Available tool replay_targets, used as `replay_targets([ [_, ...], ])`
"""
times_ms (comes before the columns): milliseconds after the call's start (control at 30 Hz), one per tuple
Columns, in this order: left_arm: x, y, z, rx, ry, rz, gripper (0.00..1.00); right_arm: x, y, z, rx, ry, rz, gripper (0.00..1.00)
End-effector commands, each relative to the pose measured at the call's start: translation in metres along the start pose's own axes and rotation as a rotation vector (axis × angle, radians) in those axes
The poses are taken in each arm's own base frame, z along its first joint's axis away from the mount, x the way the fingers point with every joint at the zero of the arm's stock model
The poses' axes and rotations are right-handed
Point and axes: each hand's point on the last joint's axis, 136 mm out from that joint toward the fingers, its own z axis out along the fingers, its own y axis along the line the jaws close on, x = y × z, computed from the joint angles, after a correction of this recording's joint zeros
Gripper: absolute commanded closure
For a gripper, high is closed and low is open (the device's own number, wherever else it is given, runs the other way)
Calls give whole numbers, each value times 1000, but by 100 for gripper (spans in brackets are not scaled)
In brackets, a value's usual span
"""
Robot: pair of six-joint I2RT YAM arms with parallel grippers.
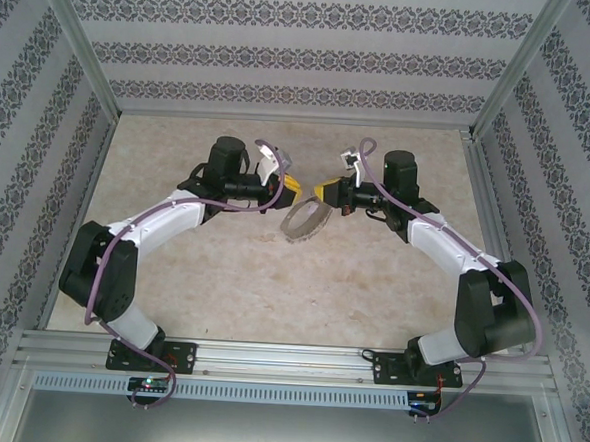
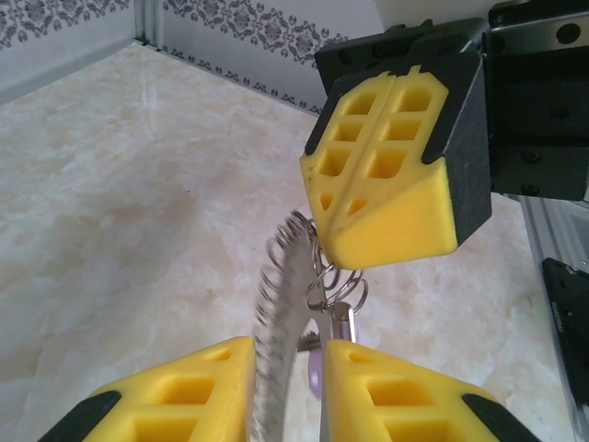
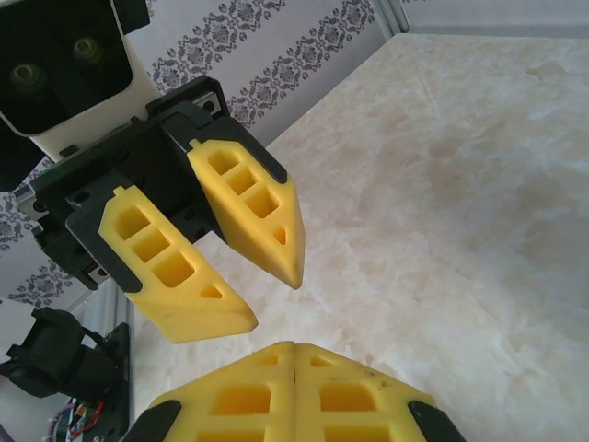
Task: Put the keys on the keyring
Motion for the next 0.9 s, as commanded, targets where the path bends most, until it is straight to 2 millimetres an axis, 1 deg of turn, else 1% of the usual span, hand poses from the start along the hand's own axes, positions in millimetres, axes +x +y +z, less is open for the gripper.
replay_targets([
  [0, -3, -9, 1, 86, 12, 29, 74, -13, 17, 4, -66, -9, -56, 100],
  [367, -1, -11, 14, 183, 5, 26, 74, -14, 21, 10, -79, 1, -60, 100],
  [733, -4, -17, 14, 227, -11, 17, 74, -12, 24, 13, -84, 8, -60, 100],
  [800, -4, -18, 14, 234, -13, 18, 75, -12, 25, 13, -83, 6, -63, 100],
  [867, -3, -18, 15, 245, -15, 16, 80, -12, 25, 14, -83, 6, -62, 100],
])
